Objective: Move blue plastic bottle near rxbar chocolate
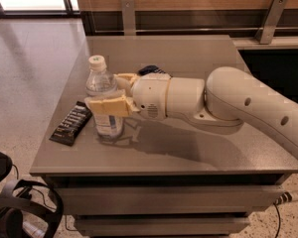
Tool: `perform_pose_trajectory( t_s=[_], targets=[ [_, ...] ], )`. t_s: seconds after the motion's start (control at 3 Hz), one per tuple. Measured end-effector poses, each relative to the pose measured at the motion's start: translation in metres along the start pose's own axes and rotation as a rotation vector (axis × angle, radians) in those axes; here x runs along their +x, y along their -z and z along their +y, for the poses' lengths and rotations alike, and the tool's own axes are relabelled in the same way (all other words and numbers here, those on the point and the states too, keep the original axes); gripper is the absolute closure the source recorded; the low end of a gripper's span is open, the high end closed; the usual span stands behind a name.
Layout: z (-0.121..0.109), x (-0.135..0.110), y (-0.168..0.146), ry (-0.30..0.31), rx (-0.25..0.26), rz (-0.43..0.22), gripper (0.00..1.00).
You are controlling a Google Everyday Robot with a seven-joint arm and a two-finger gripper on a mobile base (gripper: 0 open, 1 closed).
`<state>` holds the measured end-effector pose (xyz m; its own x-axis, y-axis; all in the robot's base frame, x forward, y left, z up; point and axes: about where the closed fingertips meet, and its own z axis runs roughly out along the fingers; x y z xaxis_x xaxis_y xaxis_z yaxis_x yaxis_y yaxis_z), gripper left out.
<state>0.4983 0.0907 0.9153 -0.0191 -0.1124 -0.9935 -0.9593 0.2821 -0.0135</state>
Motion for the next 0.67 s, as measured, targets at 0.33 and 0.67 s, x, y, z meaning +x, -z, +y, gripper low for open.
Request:
perform_pose_trajectory(
  t_s=[0.33, 0.67],
  targets=[
    [0.0001, -0.0005, 0.0, 0.0, 0.0, 0.0, 0.37],
    [0.0001, -0.0006, -0.0001, 0.0, 0.0, 0.0, 0.12]
  ],
)
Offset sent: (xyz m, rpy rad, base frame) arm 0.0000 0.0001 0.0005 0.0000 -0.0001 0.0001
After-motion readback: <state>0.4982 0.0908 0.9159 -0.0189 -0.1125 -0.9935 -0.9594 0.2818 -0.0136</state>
